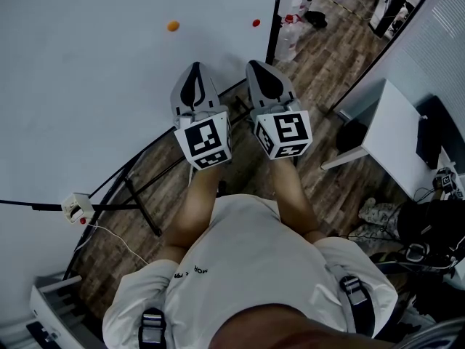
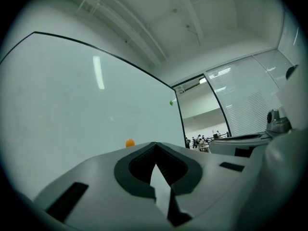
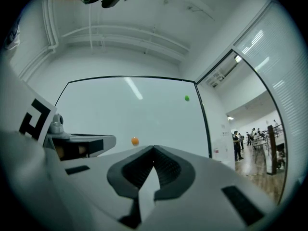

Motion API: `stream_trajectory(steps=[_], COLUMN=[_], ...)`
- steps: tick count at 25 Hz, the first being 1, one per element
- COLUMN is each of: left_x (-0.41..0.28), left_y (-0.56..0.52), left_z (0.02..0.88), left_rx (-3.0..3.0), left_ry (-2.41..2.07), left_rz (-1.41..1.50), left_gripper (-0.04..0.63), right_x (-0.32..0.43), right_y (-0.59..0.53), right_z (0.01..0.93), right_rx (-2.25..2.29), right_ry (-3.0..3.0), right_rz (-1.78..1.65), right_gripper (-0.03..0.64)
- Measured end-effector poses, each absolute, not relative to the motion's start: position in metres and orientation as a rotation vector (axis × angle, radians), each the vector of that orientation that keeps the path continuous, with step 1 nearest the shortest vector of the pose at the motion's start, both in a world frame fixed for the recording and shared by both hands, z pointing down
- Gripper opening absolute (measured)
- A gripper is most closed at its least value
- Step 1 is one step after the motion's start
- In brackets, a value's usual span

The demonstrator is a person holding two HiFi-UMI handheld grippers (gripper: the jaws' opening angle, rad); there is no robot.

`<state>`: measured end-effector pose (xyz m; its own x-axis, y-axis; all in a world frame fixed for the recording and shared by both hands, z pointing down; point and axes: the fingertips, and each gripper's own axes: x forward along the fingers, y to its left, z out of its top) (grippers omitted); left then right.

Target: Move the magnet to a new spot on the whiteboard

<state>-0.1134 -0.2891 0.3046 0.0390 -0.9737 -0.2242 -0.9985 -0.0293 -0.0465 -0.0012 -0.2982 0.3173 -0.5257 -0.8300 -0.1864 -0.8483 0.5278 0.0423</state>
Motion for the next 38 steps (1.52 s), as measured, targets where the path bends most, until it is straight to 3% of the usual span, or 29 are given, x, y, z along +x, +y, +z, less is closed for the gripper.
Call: stream_trajectory(steps=[38], left_x=[-0.086], left_y=[-0.263], left_z=[0.318], left_rx=[-2.272], left_ry=[1.897], left_rz=[0.175], left_gripper=[0.003], right_x=[-0.003], right_y=[-0.279], right_z=[0.322], right_rx=[-1.439], right_ry=[2.645], right_rz=[0.177], right_gripper=[0.014])
